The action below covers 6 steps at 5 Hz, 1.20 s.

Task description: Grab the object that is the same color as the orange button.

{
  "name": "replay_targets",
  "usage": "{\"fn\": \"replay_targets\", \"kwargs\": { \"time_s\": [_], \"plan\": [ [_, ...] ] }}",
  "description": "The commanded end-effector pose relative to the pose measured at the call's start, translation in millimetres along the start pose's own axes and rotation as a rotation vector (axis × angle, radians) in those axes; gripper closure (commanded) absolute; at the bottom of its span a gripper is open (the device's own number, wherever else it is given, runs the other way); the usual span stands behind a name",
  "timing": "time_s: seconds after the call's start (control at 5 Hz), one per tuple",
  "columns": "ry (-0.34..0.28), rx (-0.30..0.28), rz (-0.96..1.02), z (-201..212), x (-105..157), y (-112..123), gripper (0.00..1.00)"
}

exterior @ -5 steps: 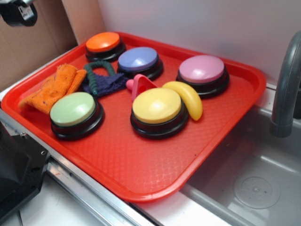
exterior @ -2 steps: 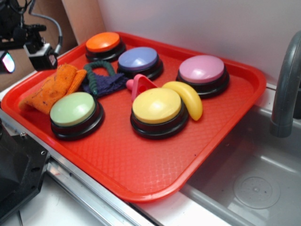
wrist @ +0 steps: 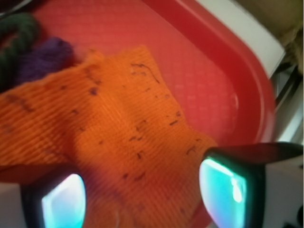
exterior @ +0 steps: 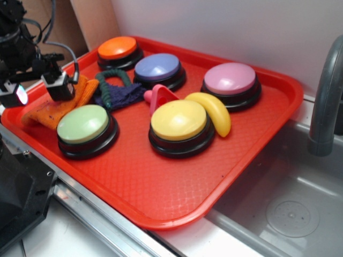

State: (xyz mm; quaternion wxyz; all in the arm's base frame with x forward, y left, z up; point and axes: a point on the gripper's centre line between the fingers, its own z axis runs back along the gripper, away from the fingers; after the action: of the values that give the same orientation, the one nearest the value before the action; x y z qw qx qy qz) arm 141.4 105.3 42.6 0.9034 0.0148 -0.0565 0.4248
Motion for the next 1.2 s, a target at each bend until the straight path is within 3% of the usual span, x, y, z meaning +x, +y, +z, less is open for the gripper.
{"fn": "replay_targets", "kwargs": {
  "time_s": [0.0,0.2,0.4,1.0],
  "plan": [
    [-0.007,-0.038,0.087,-20.2,7.0,13.6,0.0],
    [0.018,-0.021,0.114,-28.8,7.4,14.4,0.0],
    [0.001,0.004,0.118,-29.6,7.6,11.5,1.0],
    [-0.034,0.013,0.06,-22.7,15.4,4.7,1.0]
  ]
}}
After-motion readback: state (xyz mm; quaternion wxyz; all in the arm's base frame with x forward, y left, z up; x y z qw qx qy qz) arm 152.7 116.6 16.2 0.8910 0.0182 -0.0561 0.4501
